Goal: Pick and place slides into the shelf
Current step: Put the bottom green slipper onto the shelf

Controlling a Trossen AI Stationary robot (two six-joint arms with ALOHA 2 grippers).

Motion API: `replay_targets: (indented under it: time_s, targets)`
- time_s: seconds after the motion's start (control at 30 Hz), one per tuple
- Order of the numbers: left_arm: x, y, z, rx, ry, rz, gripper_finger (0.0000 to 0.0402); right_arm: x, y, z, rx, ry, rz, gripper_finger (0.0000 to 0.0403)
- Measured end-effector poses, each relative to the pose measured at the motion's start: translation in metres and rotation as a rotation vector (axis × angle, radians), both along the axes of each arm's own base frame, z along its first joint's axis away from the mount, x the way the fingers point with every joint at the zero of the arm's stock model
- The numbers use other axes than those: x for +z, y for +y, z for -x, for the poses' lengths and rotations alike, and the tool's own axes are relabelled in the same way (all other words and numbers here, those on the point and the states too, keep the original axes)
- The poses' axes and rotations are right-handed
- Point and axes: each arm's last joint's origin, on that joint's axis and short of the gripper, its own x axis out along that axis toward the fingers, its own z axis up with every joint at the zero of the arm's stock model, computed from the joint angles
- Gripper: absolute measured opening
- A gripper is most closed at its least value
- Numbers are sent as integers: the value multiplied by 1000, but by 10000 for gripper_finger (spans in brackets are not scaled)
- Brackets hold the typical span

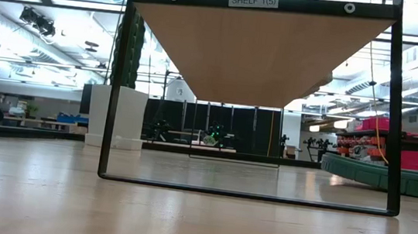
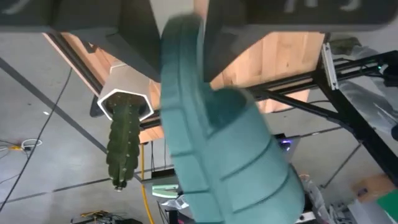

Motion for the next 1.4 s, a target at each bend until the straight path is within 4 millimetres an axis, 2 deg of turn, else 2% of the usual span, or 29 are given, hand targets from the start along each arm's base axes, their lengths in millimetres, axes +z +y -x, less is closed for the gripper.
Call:
replay_targets:
  time_s: [0.2,0.33,0.5,0.67,0.87,1.0,1.13,1.27,1.4]
  targets:
    - [4,5,14,5,1,15,90,6,1,15,7,-7,5,168]
    - [5,7,23,-29,19,12,106,10,1,33,-8,3,-10,176]
    - [9,11,29,-137,66,9,86,14,1,57,-57,19,-25,173]
    - [33,16,33,-164,209,-23,85,17,1,73,-83,8,-56,167]
    - [73,20,37,-198,332,-111,95,13,1,80,-93,64,-82,165]
    - [88,25,28,-277,440,-117,85,4,3,83,-70,159,-137,165]
    - [94,30,15,-390,524,-109,85,-4,5,86,-20,256,-182,165]
    - [94,35,1,-494,622,-87,97,-7,7,89,26,299,-223,165]
    - [91,43,-16,-605,685,-64,85,-11,8,92,34,351,-246,165]
